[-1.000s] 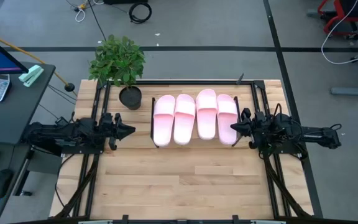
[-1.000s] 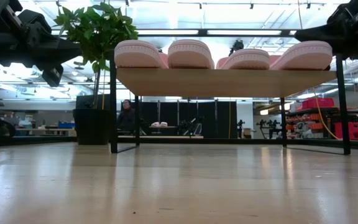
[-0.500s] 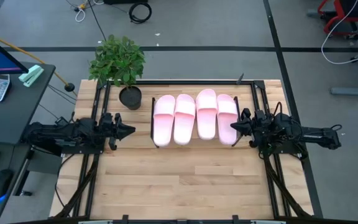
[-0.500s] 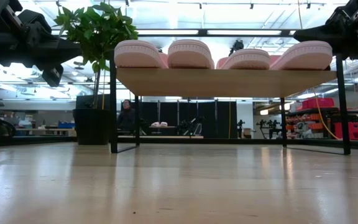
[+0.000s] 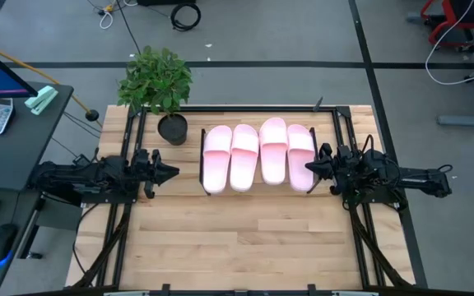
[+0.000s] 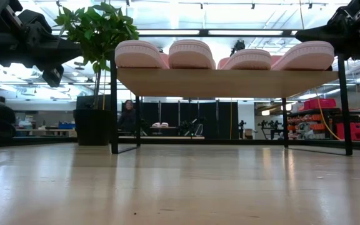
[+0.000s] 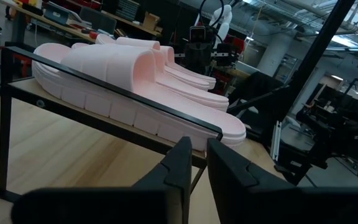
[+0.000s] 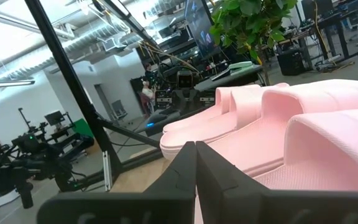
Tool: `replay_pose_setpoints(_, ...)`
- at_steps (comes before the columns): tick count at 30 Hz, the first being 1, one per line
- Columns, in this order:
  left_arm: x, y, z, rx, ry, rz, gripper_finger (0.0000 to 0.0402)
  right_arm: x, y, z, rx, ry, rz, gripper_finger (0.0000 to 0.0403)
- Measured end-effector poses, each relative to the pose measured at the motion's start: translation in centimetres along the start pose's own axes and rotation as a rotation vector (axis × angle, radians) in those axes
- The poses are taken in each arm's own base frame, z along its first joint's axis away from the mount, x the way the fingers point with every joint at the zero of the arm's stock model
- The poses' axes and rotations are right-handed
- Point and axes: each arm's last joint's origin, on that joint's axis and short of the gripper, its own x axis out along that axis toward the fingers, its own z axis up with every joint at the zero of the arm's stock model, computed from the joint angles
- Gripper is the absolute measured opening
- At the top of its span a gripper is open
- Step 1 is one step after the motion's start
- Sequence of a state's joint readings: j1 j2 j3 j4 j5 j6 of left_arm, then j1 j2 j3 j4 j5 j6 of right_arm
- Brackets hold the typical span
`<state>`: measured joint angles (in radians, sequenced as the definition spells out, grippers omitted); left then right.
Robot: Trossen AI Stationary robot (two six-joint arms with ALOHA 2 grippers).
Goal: Pick and place slides into the shelf
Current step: Return to Home Position
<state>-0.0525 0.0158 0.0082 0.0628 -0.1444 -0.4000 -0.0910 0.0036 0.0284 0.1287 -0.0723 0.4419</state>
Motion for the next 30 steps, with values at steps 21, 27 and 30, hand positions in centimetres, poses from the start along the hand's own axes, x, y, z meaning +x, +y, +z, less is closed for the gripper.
replay_pose_setpoints(21, 0.00, 0.00, 0.00, 0.000, 0.000, 0.000, 0.0053, 0.00, -0.01, -0.03, 0.000, 0.002, 0.000, 0.0007)
replay_pose_setpoints(27, 0.00, 0.00, 0.00, 0.000, 0.000, 0.000, 0.0054, 0.00, -0.02, -0.03, 0.001, 0.002, 0.000, 0.0007)
replay_pose_setpoints(30, 0.00, 0.00, 0.00, 0.001, 0.000, 0.000, 0.0059, 0.00, -0.02, -0.03, 0.000, 0.002, 0.000, 0.0007)
